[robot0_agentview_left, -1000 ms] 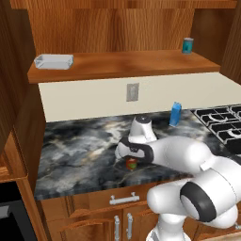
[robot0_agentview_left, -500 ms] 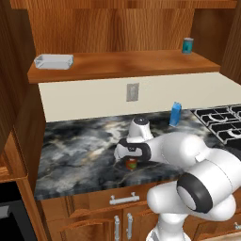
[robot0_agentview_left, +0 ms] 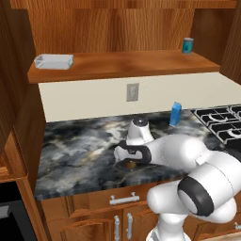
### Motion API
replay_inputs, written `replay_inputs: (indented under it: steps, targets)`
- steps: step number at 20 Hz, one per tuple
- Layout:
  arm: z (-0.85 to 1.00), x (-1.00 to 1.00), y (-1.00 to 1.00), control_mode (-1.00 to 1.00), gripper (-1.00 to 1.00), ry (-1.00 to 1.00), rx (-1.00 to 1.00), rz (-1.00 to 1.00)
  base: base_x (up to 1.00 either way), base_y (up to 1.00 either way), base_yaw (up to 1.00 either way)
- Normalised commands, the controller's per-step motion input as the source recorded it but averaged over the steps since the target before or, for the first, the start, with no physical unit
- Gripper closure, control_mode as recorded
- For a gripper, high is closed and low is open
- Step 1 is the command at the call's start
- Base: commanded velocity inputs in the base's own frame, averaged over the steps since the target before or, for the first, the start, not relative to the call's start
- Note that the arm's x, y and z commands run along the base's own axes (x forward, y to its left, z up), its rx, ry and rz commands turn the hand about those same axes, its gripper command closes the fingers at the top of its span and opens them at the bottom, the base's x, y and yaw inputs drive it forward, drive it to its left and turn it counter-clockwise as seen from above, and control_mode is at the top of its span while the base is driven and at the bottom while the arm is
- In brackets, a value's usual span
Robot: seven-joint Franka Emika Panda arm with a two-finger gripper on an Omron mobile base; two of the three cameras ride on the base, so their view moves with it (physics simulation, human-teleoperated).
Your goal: Pick the cans from the counter and place them in their designated side in the cabinet.
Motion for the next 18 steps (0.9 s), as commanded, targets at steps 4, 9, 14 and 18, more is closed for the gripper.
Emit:
replay_inputs:
  steps: [4, 9, 14, 18]
  targets:
    - [0.22, 0.0, -0.05, -1.0, 1.0, -0.09, -0.03, -0.01, 0.0, 0.0, 0.0]
    - [0.36, -0.02, -0.13, -1.0, 1.0, -0.03, -0.02, -0.02, 0.0, 0.0, 0.0]
    - [0.48, -0.04, -0.26, -1.0, 1.0, 0.0, 0.0, 0.0, 0.0, 0.0, 0.0]
    - [0.55, -0.06, -0.31, -1.0, 1.0, 0.0, 0.0, 0.0, 0.0, 0.0, 0.0]
